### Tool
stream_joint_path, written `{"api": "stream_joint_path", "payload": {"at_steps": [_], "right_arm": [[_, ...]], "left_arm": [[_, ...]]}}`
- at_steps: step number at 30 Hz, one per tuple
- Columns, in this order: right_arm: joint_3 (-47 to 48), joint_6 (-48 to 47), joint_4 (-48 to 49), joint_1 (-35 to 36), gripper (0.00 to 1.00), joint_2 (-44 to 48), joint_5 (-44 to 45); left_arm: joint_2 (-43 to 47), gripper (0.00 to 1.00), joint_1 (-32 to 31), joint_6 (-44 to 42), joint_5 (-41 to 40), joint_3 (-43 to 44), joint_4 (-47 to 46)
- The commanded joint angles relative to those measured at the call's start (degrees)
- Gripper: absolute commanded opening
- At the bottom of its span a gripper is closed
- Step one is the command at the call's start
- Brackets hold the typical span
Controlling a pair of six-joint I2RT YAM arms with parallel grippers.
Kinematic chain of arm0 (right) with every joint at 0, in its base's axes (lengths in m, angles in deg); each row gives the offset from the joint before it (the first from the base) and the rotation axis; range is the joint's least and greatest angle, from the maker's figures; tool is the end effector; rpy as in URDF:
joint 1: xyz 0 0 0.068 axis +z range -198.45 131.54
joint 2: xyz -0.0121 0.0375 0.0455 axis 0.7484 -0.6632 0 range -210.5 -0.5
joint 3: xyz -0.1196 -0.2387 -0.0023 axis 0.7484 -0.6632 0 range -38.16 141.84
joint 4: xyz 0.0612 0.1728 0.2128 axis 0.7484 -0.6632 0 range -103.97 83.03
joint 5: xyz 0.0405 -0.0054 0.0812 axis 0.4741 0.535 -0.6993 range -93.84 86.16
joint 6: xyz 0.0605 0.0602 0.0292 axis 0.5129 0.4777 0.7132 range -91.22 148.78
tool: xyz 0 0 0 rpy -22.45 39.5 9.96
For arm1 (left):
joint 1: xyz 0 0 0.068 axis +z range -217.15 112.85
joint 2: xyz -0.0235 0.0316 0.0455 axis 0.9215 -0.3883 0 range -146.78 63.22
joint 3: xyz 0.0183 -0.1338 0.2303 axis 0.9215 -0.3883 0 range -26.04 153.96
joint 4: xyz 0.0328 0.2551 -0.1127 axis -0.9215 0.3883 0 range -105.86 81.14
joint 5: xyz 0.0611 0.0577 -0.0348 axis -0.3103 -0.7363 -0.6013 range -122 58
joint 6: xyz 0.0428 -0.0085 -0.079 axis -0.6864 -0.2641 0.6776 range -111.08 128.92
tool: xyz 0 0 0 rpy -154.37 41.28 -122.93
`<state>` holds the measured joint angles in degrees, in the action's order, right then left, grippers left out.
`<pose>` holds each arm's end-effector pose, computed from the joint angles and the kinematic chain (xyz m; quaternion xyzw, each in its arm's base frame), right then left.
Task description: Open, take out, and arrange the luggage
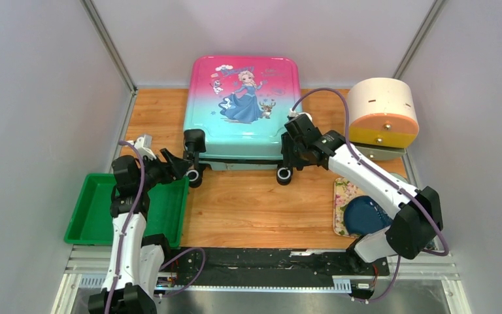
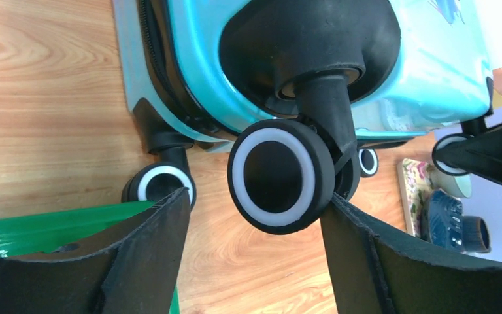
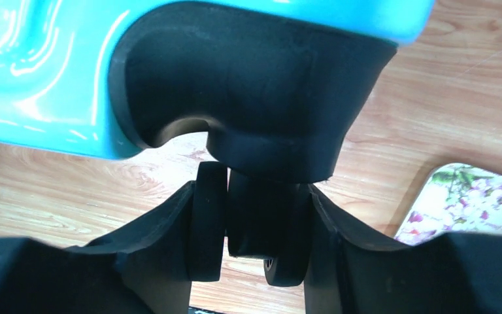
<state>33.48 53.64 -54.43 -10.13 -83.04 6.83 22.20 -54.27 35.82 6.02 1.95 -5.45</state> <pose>0.2752 0.1986 0.2475 -0.0871 0.9543 0.0660 0.2780 0.2293 0.0015 0.2267 -0.1008 0.8040 -0.3336 0.4817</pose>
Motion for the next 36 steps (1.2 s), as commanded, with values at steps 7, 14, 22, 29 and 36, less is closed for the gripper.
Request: {"api": "stream_joint_path", "payload": {"at_steps": [7, 14, 22, 29, 36], "right_arm": [[9.49, -12.19, 6.31, -6.06, 0.00, 0.71, -1.36], [10.89, -15.55, 10.55, -12.22, 0.00, 0.72, -1.80], [4.57, -15.63, 15.64, -14.60, 0.00, -0.87, -3.30], [10.70, -14.14, 16.88, -16.27, 0.00, 0.63, -5.13], [7.40, -11.50, 17.58, -16.26, 0.00, 3.00, -5.85]], "left_arm": [[-16.87, 0.62, -8.02, 1.50, 3.02, 0.91, -16.38], [-26.31, 0.58, -12.71, 4.30, 2.67, 6.03, -27.36], [-14.31, 0.74, -12.71, -6.66, -3.29, 0.85, -25.21], [5.58, 0.88, -12.71, -11.25, -5.85, -9.87, -10.70], [5.26, 0.89, -17.09, -12.65, -2.33, -15.85, -15.93]]}}
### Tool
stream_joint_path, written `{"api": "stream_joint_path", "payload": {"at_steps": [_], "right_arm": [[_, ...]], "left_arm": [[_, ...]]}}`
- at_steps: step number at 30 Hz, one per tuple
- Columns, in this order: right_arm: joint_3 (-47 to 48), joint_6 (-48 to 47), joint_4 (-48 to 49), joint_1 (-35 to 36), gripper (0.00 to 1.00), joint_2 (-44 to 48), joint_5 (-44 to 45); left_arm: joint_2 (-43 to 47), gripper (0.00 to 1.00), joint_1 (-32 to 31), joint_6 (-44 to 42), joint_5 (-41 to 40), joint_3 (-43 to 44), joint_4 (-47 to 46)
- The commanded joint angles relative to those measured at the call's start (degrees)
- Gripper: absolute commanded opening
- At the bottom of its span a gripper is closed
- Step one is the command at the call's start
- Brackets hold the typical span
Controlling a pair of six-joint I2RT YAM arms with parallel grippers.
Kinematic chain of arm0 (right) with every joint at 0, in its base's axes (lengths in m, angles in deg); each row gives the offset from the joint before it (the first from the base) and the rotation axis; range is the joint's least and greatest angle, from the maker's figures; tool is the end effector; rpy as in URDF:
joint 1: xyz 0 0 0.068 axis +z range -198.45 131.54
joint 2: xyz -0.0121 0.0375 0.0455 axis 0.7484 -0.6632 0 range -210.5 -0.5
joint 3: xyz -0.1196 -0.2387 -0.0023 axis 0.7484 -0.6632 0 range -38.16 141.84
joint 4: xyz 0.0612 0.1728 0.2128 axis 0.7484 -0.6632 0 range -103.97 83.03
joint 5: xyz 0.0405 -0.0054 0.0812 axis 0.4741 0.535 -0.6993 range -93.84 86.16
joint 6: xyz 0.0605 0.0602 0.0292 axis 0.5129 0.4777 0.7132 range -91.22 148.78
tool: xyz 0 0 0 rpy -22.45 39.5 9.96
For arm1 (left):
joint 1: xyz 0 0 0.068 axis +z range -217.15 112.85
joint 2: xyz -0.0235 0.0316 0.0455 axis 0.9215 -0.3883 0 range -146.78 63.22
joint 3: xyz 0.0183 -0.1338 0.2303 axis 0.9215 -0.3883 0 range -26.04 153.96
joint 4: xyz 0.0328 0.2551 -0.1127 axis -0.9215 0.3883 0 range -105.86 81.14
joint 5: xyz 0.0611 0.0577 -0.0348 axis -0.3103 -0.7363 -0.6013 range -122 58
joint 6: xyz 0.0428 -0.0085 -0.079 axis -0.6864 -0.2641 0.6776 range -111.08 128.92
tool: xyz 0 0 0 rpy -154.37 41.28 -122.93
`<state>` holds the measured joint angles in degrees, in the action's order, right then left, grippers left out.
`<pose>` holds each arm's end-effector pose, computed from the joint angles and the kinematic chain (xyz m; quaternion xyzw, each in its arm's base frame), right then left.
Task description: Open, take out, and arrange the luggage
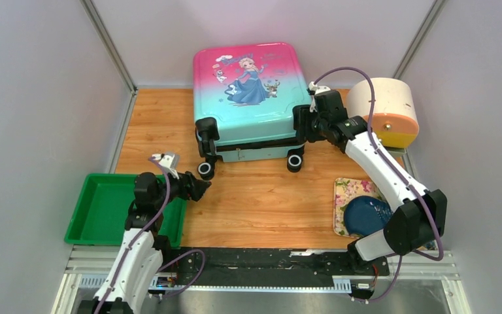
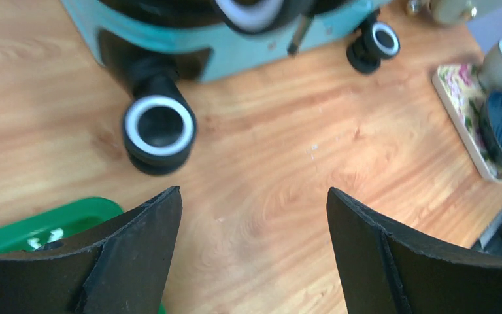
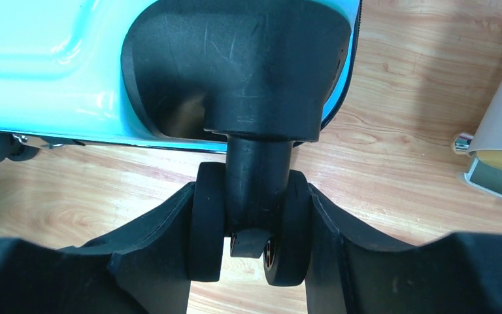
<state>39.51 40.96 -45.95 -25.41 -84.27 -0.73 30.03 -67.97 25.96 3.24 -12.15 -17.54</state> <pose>0.3436 0.1415 0.2920 -0.0771 0.9207 0.0917 0.3715 0.2073 -0.0495 0.1813 0.0685 0.7867 -0.3287 0.5181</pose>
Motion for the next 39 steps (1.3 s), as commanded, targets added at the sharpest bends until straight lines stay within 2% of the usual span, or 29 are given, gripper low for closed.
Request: {"api": "stream_joint_path", "payload": {"at_steps": [1, 5, 6, 9, 16, 18, 21, 26, 29, 33, 39], "right_arm": [[0.30, 0.48, 9.80, -0.90, 0.00, 4.05, 2.15], [-5.85, -0.14, 13.05, -0.99, 0.00, 2.39, 5.49], [-6.38, 0.20, 12.79, -0.99, 0.00, 1.25, 5.76], [-6.83, 1.00, 12.70, -0.90, 0.00, 1.06, 5.50], [-5.25, 0.82, 11.82, -0.90, 0.00, 2.38, 3.74], [-5.42, 0.73, 11.74, -0.99, 0.00, 2.47, 3.57], [-5.51, 1.09, 11.74, -0.90, 0.00, 2.38, 3.04], [-5.86, 1.70, 11.74, -0.99, 0.00, 2.38, 2.95], [-5.69, 2.05, 11.82, -0.90, 0.00, 2.38, 2.77], [-5.51, 2.23, 11.91, -0.90, 0.00, 2.29, 2.77], [-5.95, 2.40, 11.56, -0.90, 0.00, 2.82, 2.77]], "left_arm": [[-3.63, 0.89, -4.70, -3.15, -0.26, -2.02, -7.61], [-8.55, 0.89, -14.28, -8.58, -4.91, -4.13, -16.42], [-9.34, 0.88, -19.00, -9.73, -8.75, -4.57, -17.65], [-12.77, 0.85, -27.00, -12.46, -17.01, -4.84, -22.75], [-25.16, 0.75, -36.78, -10.62, -36.97, -1.24, -28.29], [-29.45, 0.71, -38.63, -10.27, -43.99, 1.03, -29.87], [-34.03, 0.70, -41.01, -10.44, -48.68, 4.12, -33.11], [-36.59, 0.74, -44.53, -15.89, -50.70, 5.88, -39.46], [-39.05, 0.73, -44.62, -14.32, -52.82, 8.42, -40.07], [-43.96, 0.66, -44.53, -13.17, -56.06, 11.50, -41.57], [-48.89, 0.62, -44.53, -12.04, -61.69, 16.07, -41.93]]}}
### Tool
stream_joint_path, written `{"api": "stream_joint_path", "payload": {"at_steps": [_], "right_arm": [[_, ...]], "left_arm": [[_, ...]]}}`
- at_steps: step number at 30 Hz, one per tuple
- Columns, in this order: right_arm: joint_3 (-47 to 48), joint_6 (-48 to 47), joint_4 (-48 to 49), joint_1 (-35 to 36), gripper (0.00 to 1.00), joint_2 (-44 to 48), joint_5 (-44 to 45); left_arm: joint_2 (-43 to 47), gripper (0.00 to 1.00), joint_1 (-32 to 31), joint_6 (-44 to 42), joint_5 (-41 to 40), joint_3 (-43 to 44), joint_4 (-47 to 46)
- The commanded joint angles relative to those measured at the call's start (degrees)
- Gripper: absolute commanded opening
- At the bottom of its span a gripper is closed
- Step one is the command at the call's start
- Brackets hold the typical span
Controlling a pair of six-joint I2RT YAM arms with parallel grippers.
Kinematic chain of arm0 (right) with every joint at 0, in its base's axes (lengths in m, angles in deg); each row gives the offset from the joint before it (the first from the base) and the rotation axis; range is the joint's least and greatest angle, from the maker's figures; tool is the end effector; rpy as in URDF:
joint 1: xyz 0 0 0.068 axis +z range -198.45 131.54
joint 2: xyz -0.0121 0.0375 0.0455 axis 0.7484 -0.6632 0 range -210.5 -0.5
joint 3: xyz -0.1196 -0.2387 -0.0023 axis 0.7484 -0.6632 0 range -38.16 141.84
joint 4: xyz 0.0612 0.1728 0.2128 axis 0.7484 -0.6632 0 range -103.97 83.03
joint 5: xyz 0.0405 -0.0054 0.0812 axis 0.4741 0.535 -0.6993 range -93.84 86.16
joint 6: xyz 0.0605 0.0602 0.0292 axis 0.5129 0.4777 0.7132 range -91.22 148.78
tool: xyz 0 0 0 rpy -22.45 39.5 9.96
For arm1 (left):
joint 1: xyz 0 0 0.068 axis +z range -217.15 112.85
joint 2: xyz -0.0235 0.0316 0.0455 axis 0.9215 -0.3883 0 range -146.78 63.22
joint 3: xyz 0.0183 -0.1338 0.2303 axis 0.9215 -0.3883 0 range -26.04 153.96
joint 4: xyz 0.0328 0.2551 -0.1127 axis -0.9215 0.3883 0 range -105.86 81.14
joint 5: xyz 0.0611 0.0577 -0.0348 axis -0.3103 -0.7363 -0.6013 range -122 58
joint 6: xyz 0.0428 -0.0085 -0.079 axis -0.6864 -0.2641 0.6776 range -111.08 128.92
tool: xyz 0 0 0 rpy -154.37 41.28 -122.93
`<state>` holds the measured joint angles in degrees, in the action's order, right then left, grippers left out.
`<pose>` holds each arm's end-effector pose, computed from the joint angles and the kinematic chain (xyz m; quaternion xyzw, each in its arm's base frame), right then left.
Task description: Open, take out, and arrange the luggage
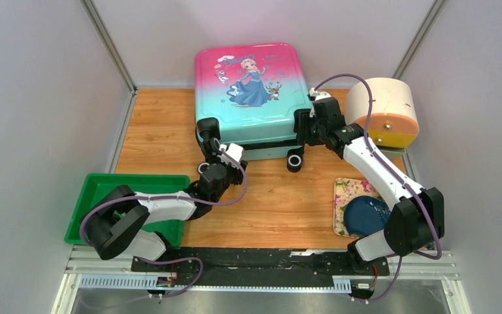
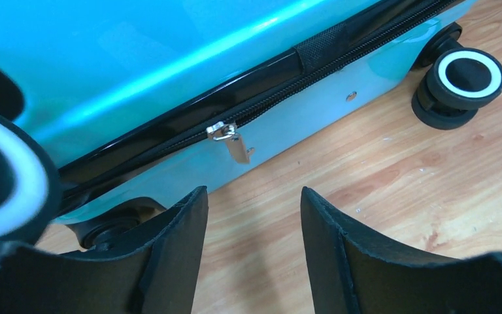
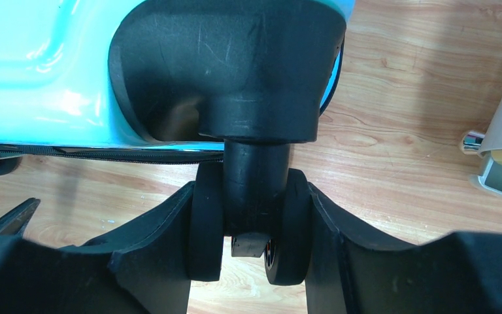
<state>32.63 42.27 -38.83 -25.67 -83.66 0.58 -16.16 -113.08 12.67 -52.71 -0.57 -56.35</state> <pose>0.3455 0.1385 0.2637 -0.0596 0.9188 0.0872 0.3803 0.2450 -0.2121 0.1531 0.1739 0.7604 -0.1281 0.6125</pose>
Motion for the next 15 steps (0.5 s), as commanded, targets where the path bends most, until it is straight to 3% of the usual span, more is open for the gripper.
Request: {"api": "stream_joint_path", "payload": {"at_steps": [1, 5, 8, 13, 15], "right_arm": [[0.94, 1.09, 4.35, -0.72, 0.00, 2.21, 1.38], [0.67, 1.36, 4.00, -0.64, 0.00, 2.47, 1.11], [0.41, 1.27, 4.00, -0.72, 0.00, 2.56, 0.93], [-0.12, 1.44, 3.91, -0.73, 0.00, 2.82, 0.76], [-0.21, 1.36, 3.99, -0.90, 0.00, 3.00, 0.85]], "left_arm": [[-3.24, 0.62, 0.49, 2.04, -6.09, 5.11, -3.10], [-6.75, 0.59, 0.49, 3.90, -9.34, 8.35, -3.98], [-9.22, 0.50, 0.49, 4.95, -11.81, 9.50, -5.30], [-12.56, 0.43, 0.58, 8.64, -13.65, 10.73, -5.65], [-13.17, 0.32, 1.19, 9.43, -16.01, 10.91, -4.08]]}}
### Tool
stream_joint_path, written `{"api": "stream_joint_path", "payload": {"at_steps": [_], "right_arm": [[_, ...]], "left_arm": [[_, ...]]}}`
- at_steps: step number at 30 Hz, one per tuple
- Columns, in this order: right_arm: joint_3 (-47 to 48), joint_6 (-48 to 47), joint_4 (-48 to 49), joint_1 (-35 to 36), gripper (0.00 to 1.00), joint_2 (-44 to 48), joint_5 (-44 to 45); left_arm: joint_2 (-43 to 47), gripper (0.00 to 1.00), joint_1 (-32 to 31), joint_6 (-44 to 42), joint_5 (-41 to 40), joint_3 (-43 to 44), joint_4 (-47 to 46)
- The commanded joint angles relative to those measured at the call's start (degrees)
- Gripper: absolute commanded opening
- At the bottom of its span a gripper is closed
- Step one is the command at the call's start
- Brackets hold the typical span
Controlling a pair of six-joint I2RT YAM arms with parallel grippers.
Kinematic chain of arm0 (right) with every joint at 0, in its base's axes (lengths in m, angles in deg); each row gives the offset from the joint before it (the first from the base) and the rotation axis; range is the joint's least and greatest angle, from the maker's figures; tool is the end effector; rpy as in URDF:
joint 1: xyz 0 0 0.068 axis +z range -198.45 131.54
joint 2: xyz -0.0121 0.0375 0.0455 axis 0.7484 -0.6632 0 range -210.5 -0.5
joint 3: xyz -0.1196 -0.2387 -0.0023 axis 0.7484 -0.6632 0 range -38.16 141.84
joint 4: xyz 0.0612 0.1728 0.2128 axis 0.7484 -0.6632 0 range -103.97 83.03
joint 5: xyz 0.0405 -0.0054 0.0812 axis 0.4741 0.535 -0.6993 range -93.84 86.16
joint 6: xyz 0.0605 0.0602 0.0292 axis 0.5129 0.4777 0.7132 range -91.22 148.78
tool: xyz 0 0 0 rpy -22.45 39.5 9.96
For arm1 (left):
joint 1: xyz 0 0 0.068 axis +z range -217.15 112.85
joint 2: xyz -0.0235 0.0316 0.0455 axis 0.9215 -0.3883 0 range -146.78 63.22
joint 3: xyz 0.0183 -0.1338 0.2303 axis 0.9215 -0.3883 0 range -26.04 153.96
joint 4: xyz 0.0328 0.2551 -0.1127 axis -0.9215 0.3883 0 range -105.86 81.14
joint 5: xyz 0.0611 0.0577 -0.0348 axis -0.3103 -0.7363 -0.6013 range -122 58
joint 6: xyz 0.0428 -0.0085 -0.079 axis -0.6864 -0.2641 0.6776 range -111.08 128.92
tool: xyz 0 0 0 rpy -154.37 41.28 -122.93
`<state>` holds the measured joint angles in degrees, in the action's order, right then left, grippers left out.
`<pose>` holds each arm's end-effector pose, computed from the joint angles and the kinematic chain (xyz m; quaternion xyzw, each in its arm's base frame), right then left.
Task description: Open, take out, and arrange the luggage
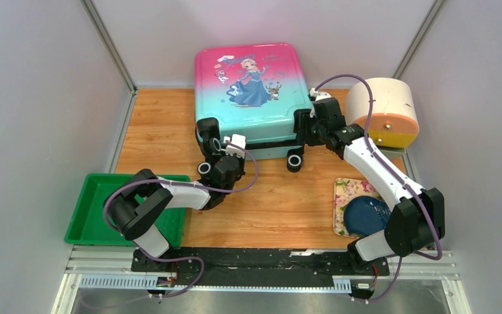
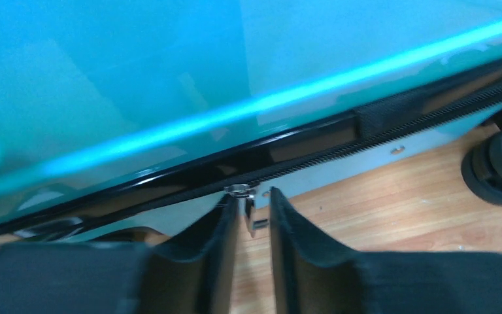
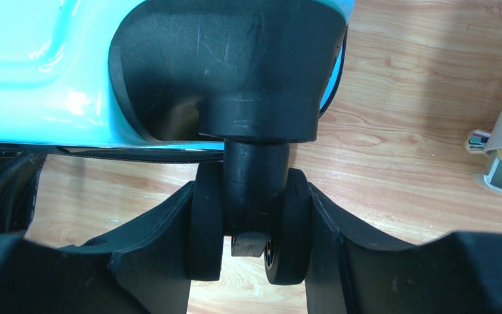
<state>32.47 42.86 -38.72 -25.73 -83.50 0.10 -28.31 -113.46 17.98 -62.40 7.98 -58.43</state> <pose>0.3450 0.1386 0.2638 -0.0560 0.9188 0.0929 0.3796 0.2775 -0.2313 0.1426 0.0931 0.7762 -0.0890 0.6172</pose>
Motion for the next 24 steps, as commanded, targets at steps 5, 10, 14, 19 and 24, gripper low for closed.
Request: {"api": "stream_joint_path", "payload": {"at_steps": [5, 10, 14, 19, 24], "right_arm": [[-0.32, 1.12, 3.89, -2.76, 0.00, 2.41, 1.15], [-1.28, 1.12, 3.89, -4.09, 0.00, 2.41, 1.15], [-2.16, 0.94, 3.89, -4.88, 0.00, 2.14, 1.06], [-2.25, -0.28, 3.89, -5.67, 0.00, 1.53, 1.68], [-1.81, -2.13, 3.27, -7.07, 0.00, 0.91, 5.28]], "left_arm": [[4.58, 0.00, 5.08, 5.71, -2.67, -4.30, -0.67], [11.89, 0.00, 7.89, 2.90, 0.16, -10.37, -0.15], [17.33, 0.00, 9.47, 2.28, 2.00, -14.59, -0.15], [20.50, 0.00, 14.30, -0.61, 8.05, -18.01, -1.46], [26.13, 0.00, 23.78, -3.69, 24.48, -21.45, -0.59]]}}
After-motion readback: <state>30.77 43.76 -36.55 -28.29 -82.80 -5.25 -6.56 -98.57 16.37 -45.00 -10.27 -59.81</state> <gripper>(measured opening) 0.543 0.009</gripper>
